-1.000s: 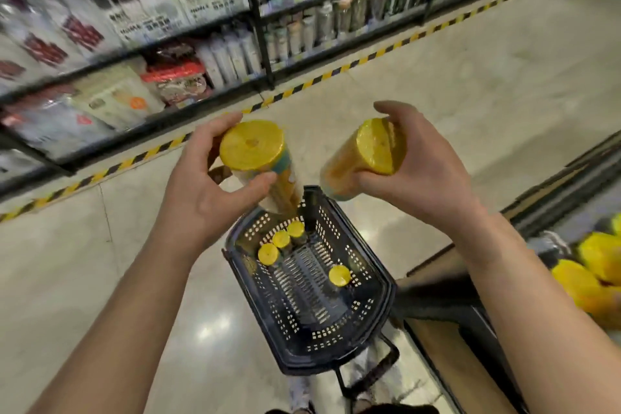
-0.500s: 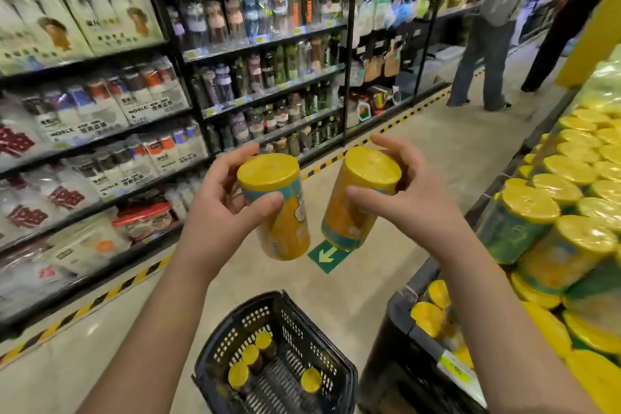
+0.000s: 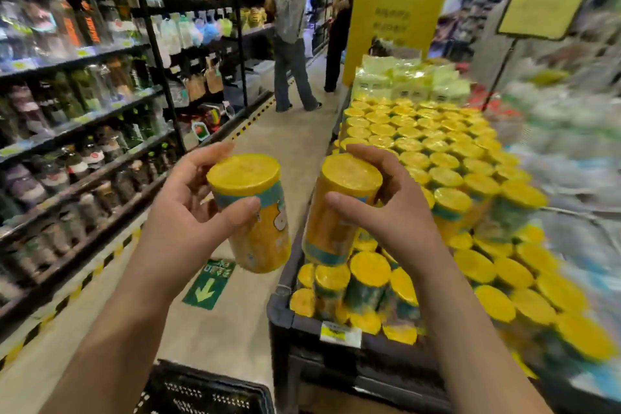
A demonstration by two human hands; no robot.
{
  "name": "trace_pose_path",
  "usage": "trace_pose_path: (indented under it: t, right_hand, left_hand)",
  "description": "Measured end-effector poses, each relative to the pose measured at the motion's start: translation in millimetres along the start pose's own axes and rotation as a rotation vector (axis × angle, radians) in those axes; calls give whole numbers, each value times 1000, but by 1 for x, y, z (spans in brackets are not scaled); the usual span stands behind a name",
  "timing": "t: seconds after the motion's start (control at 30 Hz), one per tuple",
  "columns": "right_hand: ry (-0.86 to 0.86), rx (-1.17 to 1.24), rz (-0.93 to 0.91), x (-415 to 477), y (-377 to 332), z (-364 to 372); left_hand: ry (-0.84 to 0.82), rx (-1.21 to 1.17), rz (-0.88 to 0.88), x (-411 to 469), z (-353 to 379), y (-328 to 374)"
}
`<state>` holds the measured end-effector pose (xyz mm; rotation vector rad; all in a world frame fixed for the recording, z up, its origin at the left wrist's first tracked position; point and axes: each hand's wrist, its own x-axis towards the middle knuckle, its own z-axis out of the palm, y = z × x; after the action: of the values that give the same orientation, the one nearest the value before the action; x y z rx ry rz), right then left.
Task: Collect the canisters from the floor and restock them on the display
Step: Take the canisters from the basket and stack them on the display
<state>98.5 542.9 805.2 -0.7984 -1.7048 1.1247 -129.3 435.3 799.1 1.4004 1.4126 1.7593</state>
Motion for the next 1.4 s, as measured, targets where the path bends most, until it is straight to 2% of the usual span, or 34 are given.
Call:
trace_pose_path:
  t: [0.27,0.47,0.77,0.93,1.13,1.3,1.4]
  right_hand:
    - [230,-143,87,-45,-1,-104]
    - [343,-219,66,-73,0,-174]
    - [342,-216,61,-82,29,-296]
    - [298,-211,32,-70,55,-344]
    - [269,-215,23,-57,74,-363]
    - [281,-252,19,-51,82,-363]
    - [277,-254,27,-47,83,-363]
  left_hand:
    - [-260,-106,-42,14,110,-6]
    - [-402,-64,-55,19,191,0]
    - [-456,75,-8,18,322,10]
    - [-415,138,6,20,373,5]
    - [-367,248,-2,23,395,0]
    - [-398,309,-6,33,397,-8]
    - [-421,441,52,41,398,-14]
